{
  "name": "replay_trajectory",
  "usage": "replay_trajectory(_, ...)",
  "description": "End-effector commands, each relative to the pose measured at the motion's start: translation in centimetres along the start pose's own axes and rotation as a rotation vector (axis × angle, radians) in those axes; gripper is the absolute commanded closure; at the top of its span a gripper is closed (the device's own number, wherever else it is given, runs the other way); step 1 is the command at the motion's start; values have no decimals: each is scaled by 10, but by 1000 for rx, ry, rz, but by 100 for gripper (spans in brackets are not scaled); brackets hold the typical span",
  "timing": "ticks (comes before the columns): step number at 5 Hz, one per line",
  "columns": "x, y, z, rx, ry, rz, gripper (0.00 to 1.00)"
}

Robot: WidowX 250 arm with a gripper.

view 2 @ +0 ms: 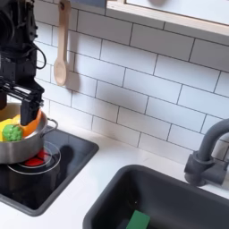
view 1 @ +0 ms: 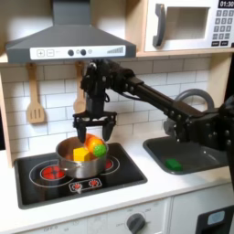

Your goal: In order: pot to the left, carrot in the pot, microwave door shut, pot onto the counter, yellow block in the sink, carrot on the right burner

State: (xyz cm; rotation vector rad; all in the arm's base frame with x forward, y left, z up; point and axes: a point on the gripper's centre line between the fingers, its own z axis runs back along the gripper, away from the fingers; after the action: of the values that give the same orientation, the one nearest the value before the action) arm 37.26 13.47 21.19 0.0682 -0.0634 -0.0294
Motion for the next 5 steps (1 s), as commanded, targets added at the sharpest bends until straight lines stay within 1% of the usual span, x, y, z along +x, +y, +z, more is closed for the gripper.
replay_trajectory(1,6,0,-14,-30,31,37,0)
replay_trajectory(2,10,-2,-18,-33,25,33,0)
replay_trajectory(4,9,-1,-24,-34,35,32,0)
replay_trajectory(5,10,2,-23,-35,30,45,0)
